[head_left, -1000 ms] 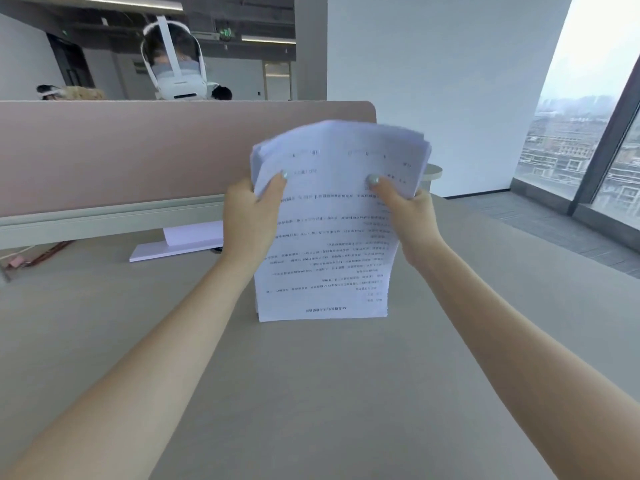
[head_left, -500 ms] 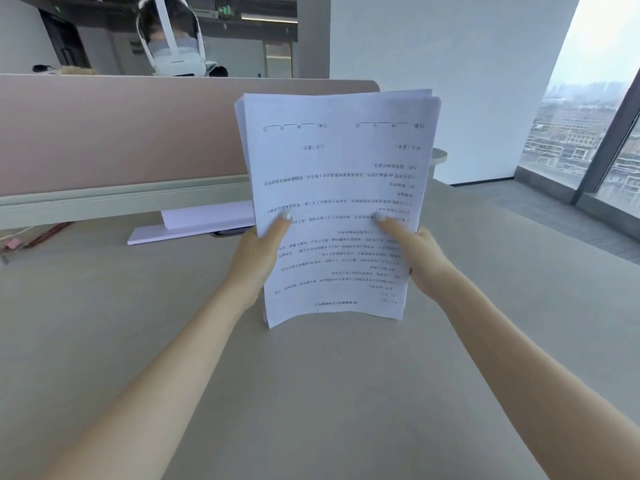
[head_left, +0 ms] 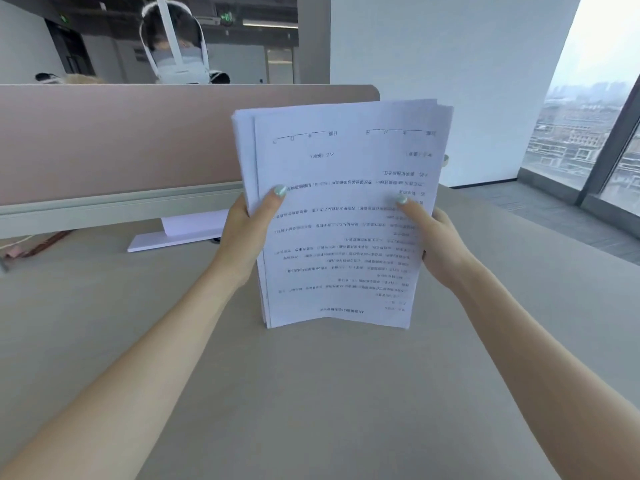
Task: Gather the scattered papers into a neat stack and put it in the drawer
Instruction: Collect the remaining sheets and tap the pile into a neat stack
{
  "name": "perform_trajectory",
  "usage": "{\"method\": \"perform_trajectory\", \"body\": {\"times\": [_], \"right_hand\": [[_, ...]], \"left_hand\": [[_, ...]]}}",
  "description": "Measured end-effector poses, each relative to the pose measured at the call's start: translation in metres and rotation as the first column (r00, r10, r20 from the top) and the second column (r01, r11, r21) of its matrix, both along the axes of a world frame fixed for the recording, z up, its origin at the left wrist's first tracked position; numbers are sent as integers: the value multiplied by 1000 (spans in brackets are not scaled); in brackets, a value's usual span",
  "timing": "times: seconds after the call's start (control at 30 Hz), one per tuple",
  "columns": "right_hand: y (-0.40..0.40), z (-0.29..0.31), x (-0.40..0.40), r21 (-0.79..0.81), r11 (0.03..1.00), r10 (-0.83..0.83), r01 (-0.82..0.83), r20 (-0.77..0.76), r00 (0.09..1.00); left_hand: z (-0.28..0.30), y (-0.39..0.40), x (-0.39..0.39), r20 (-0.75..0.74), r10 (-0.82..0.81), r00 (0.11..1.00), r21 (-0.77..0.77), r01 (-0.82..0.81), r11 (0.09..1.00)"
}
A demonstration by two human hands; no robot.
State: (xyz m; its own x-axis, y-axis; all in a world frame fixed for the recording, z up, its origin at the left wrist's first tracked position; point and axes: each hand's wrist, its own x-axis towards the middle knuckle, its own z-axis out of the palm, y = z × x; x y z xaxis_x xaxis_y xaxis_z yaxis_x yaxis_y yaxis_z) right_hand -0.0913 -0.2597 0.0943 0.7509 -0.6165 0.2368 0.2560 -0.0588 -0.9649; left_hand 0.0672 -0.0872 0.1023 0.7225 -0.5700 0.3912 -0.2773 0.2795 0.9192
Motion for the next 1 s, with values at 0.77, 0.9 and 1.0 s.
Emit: {"method": "perform_trajectory", "body": {"times": [0.77,0.9,1.0], "right_hand": [[3,-11,3,53,996,66,-66,12,998],[4,10,3,42,999,-1,-3,88,996],[-1,22,1,30,999,27,-31,120,992]], "left_hand": [[-4,-5,-15,-132,-63,989,16,65,998],[17,-6,-18,-110,-20,994,0,20,1000],[25,-6,-14,-114,-41,993,-5,40,999]]}}
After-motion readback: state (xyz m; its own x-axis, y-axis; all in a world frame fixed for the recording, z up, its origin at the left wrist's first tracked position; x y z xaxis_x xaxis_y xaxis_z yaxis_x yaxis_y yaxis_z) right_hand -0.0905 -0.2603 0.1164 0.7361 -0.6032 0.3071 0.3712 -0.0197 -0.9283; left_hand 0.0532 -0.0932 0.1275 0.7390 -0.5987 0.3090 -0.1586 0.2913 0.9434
